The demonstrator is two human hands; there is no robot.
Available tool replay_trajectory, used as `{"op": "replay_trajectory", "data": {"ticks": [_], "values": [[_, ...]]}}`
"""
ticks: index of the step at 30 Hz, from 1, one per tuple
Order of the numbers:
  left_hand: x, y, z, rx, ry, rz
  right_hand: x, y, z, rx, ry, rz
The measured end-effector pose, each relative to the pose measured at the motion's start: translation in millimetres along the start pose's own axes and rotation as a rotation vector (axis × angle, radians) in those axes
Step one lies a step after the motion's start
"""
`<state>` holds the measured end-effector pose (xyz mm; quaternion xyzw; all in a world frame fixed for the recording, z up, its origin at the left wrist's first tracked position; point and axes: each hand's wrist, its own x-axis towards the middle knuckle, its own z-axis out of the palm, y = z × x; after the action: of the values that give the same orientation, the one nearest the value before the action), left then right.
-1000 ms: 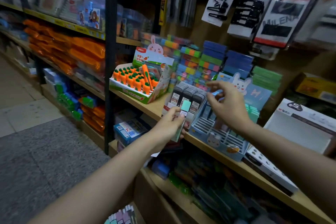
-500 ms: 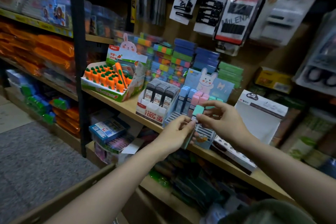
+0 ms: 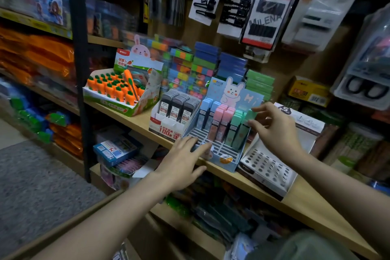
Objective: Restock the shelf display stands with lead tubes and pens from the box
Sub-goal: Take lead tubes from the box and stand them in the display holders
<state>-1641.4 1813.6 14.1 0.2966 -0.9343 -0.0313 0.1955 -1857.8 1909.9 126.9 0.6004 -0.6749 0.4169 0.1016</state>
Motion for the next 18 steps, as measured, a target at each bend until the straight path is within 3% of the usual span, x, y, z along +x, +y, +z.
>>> {"op": "replay_trajectory", "data": {"ticks": [9,18], "values": [[2,-6,0,0.003,0.064,0.083,-2,4,25,0.001,-0.073,0.015],[4,-6,1,-0.015,0.071,0.101,-3,4,48,-0.039,-0.007,0.054]]}}
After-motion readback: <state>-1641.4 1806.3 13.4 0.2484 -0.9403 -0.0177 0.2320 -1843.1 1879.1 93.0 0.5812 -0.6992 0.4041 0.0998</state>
